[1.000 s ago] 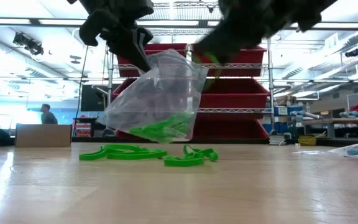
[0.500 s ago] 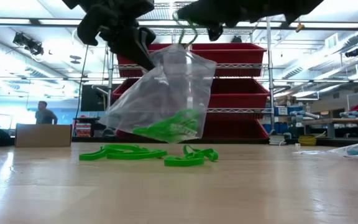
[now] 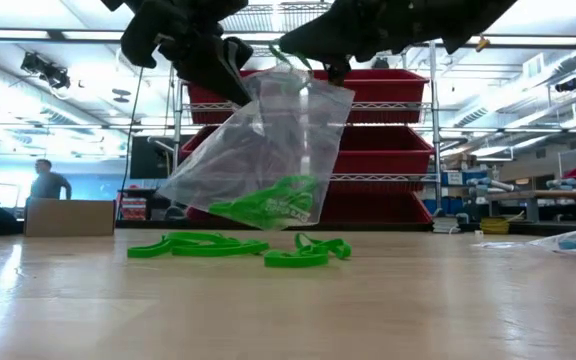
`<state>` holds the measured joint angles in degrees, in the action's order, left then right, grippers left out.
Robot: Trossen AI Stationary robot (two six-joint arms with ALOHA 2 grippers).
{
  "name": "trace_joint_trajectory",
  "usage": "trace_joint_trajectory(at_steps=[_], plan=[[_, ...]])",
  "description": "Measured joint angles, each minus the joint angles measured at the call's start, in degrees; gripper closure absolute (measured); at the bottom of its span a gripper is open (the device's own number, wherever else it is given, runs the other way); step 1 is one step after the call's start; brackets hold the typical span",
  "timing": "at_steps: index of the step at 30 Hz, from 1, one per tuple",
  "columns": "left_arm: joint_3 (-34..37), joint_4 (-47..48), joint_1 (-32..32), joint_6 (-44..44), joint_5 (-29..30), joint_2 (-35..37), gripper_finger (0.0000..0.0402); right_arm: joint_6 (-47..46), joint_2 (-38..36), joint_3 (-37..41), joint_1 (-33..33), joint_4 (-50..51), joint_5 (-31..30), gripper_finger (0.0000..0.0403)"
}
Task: Sort rubber bands
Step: Put the green rubber band into the transparent zip bag
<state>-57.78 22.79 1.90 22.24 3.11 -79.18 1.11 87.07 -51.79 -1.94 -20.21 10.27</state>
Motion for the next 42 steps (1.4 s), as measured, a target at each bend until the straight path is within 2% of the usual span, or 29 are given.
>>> trace_joint_trajectory(at_steps=[9,14,24,29,33,38,42], plan=[[0.0,-2.4,1.2,0.2,0.1,0.0,0.0394,-5.7,0.0,0.0,1.8,5.1,-1.1,0.0403],[0.0,-2.2,1.2,0.3,0.5,0.0,0.0394,-7.2,0.0,0.0,2.3,6.4,2.1,0.0393],[0.0,-2.2,1.2,1.5,2.6,0.0,0.0394,-8.7,-0.4,0.0,1.6,10.4,3.4,0.0324],[0.0,-2.0,1.2,1.5,2.7,0.0,0.0394,-7.4,-2.3,0.0,1.5,11.9,1.3,0.0292],[0.0,-1.3,1.2,1.5,3.6,0.0,0.0394,-2.6,-6.2,0.0,0.0,13.7,-3.9,0.0284],[0.0,-0.2,1.2,1.5,6.3,0.0,0.0394,1.8,-10.8,0.0,-4.6,23.9,-9.2,0.0285],[0.0,-0.3,1.2,1.5,6.3,0.0,0.0394,-2.0,-9.4,2.4,-8.3,28.2,-8.0,0.0284]])
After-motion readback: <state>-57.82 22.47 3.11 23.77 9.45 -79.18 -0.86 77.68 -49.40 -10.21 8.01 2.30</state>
